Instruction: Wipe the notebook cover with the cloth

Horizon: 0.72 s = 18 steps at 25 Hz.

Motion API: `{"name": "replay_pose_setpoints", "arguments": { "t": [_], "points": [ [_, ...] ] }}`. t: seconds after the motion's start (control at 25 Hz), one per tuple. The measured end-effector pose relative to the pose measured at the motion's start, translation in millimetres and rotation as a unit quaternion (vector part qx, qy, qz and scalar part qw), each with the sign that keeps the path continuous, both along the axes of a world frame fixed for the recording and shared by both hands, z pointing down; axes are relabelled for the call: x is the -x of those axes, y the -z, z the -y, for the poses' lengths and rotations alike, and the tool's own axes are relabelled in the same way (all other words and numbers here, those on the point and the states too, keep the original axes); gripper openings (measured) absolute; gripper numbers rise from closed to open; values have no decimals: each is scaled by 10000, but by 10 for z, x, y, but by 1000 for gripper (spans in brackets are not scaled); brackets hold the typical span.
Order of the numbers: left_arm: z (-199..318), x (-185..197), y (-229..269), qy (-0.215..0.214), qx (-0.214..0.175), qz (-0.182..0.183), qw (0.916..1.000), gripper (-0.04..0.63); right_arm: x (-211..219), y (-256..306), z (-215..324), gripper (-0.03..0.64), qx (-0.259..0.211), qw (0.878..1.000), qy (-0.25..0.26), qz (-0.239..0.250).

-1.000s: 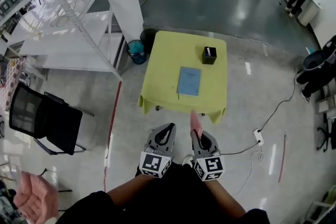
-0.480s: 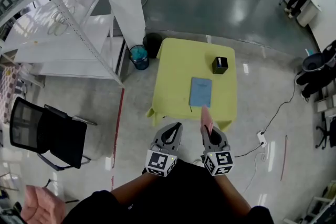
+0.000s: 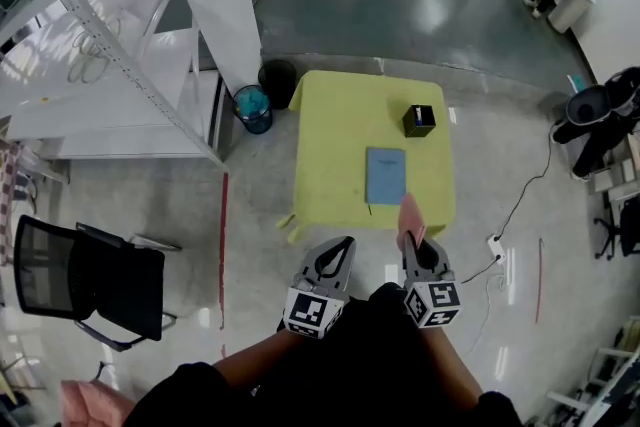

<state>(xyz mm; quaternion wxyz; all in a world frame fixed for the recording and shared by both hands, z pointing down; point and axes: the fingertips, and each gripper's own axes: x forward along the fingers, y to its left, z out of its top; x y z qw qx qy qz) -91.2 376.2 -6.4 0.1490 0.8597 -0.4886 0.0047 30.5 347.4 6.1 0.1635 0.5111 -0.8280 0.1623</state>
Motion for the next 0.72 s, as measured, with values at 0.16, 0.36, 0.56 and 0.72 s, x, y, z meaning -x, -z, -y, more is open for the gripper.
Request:
{"name": "replay_pose_setpoints", "arguments": {
  "t": [0.16, 0.36, 0.56, 0.72],
  "points": [
    [105, 193, 18, -19, -51, 8, 10000, 17, 109, -15, 108, 41, 67, 10000, 4, -20],
    [266, 281, -5, 117, -63, -20, 9999, 17, 245, -122, 226, 41, 245, 9995, 196, -22],
    [545, 246, -91, 304, 14, 126, 9995, 17, 235, -234, 498, 41, 236, 9988, 420, -17],
    [873, 128, -108, 447, 67, 308, 9985, 17, 138, -283, 870, 41, 300, 9978, 527, 263]
  ]
}}
